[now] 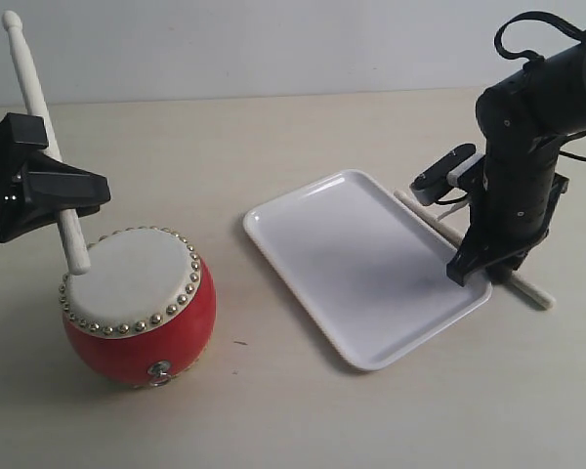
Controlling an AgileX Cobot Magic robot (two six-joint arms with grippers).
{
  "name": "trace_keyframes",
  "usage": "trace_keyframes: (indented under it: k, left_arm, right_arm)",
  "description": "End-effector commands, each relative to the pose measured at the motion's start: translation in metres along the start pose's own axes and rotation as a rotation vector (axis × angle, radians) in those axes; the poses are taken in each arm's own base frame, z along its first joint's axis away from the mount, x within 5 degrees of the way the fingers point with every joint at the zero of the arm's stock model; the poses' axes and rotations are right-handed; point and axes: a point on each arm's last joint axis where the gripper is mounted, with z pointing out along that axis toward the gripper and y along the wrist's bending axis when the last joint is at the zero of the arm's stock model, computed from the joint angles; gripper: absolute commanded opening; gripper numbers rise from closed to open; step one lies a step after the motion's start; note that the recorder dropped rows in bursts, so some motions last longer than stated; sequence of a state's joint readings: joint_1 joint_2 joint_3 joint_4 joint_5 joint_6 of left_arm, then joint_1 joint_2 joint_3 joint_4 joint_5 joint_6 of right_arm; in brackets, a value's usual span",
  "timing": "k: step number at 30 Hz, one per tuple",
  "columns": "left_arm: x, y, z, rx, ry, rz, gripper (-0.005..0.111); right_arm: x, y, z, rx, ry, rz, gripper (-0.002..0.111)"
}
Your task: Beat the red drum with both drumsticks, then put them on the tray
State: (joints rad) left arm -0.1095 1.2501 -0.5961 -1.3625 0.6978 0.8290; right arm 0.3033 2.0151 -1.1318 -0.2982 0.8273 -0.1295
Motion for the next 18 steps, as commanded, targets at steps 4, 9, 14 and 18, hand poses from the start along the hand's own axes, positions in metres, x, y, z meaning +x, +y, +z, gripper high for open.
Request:
trace_keyframes:
  k: [4,9,14,18]
  left_arm:
    - [-0.002,-0.004,-0.003,0.007,0.019,0.104,0.000]
    - [-0.013,-0.009,-0.009,-0.078,0.095,0.221,0.000]
    - [-0.023,-0.010,-0.022,-0.248,0.236,0.314,0.000]
    - [-0.022,-0.006,-0.034,-0.382,0.370,0.310,0.000]
  right_arm:
    - [0.002,-0.003,0.004,0.033,0.011,0.094,0.000]
    - [0.007,-0.008,-0.028,0.044,-0.061,0.160,0.000]
    - [0.013,-0.003,-0.081,-0.059,-0.255,0.225,0.000]
    - [0.023,0.014,-0.128,-0.197,-0.406,0.187,0.000]
